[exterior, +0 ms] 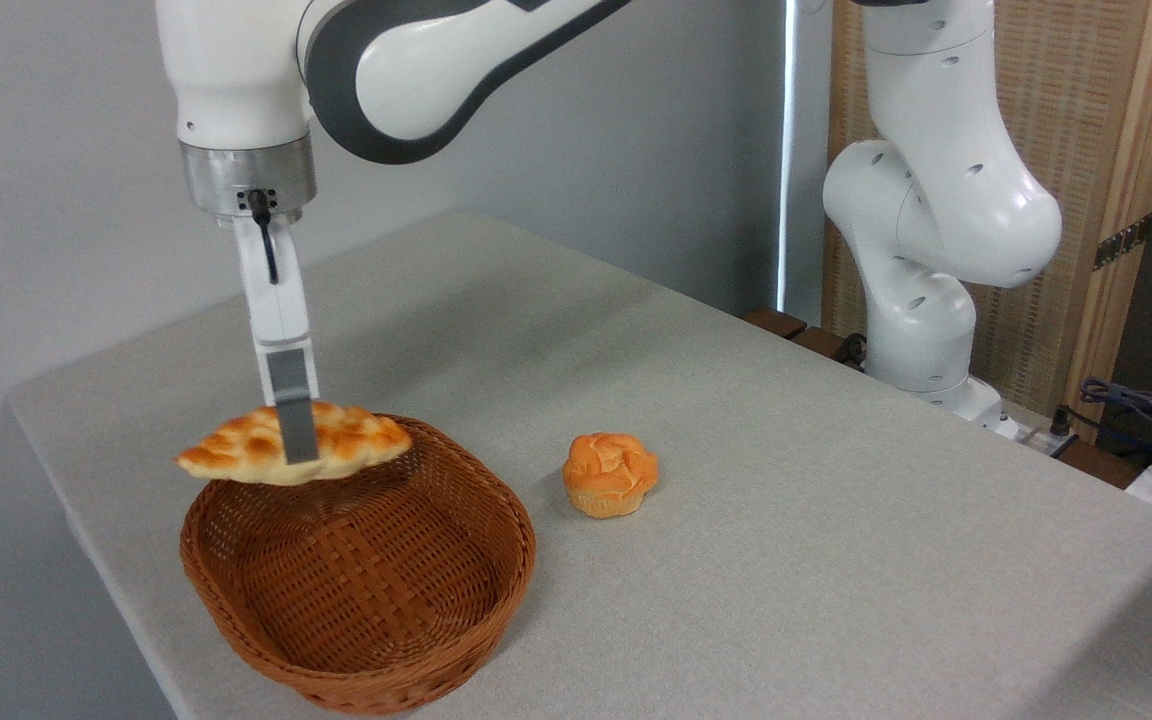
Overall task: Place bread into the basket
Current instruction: 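Lower the braided roll into the basket and open the gripper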
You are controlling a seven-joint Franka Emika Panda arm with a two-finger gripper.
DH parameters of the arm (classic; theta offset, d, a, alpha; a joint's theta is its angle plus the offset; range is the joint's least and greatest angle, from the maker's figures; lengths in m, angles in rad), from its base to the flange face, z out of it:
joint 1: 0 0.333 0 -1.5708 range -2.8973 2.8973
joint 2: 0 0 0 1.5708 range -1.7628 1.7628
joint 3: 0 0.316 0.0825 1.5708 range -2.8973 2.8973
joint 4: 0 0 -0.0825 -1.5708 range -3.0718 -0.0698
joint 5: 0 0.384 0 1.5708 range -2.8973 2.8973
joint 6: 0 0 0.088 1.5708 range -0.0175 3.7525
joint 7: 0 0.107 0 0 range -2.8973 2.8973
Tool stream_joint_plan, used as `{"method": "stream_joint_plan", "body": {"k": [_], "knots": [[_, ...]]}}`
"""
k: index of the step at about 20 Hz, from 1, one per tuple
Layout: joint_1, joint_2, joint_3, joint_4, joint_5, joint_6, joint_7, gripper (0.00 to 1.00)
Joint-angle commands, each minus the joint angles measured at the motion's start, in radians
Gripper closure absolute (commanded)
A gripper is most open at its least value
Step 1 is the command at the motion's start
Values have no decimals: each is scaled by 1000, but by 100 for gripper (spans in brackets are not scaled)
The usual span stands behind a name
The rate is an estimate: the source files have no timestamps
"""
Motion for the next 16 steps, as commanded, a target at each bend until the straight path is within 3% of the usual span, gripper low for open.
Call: {"method": "stream_joint_plan", "body": {"k": [1,13,16], "knots": [[3,-4,-23,5,44,-55,-10,3],[9,-7,-15,17,35,-54,-29,0],[30,-12,-15,23,34,-52,-123,0]]}}
